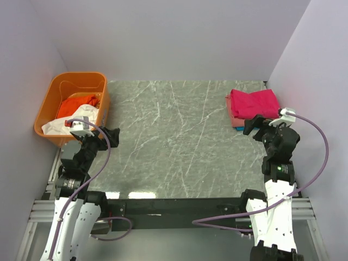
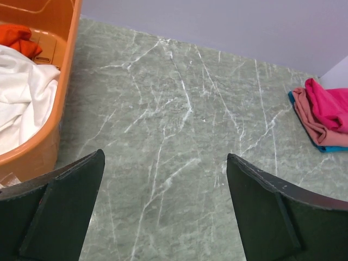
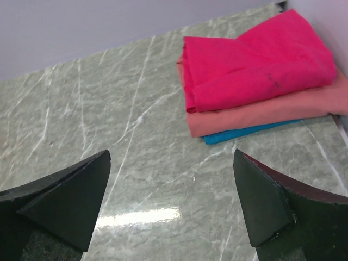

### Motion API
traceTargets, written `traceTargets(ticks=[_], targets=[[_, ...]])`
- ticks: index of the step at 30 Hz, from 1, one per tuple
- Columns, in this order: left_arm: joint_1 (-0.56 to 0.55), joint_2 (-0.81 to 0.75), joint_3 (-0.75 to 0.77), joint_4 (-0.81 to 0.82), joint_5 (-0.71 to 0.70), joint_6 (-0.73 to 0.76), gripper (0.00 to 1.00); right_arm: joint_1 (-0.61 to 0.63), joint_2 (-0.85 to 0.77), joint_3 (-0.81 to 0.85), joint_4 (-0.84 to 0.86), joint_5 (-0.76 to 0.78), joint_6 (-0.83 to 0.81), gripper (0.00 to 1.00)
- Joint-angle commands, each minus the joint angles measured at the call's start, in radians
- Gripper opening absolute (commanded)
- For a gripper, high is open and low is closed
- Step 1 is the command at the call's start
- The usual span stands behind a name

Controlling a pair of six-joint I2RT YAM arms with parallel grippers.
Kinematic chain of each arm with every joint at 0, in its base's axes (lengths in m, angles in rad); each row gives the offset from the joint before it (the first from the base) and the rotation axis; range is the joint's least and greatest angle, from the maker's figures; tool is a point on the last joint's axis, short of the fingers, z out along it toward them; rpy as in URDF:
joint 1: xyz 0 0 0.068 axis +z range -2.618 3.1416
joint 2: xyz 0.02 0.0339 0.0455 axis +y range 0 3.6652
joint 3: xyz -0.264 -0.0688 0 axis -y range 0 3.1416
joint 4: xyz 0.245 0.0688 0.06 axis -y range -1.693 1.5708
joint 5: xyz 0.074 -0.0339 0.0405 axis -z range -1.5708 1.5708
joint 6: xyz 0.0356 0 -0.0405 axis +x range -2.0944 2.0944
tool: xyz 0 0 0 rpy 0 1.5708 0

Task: Fold and stack the t-shirts
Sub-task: Grab the tshirt from the pile

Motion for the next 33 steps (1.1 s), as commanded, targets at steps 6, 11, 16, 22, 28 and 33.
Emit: traceTargets(ticks=[6, 11, 16, 22, 28, 33], targets=[[0.006, 0.178, 0.109, 0.114, -0.05, -0.142, 0.99, -0.005, 0.014, 0.012, -0.095, -0.427, -0.405, 1.0], [0.112, 0.44, 0.253, 0.154, -0.038, -0.218, 1.0, -0.005, 0.017, 0.014, -0.132, -0.5, -0.45, 1.0], [0.362, 0.725, 0.428, 0.142, 0.155, -0.388, 0.93, -0.005, 0.014, 0.018, -0.154, -0.494, -0.456, 0.99], [0.391, 1.034, 0.741, -0.128, -0.091, -0.353, 0.88, -0.005, 0.034, 0.028, -0.166, -0.494, -0.45, 0.99], [0.391, 1.341, 1.047, -0.42, -0.196, -0.379, 0.76, -0.005, 0.044, 0.029, -0.168, -0.497, -0.442, 0.98], [0.387, 1.438, 1.105, -0.469, -0.231, -0.409, 0.76, -0.005, 0.046, 0.032, -0.169, -0.488, -0.439, 0.98]])
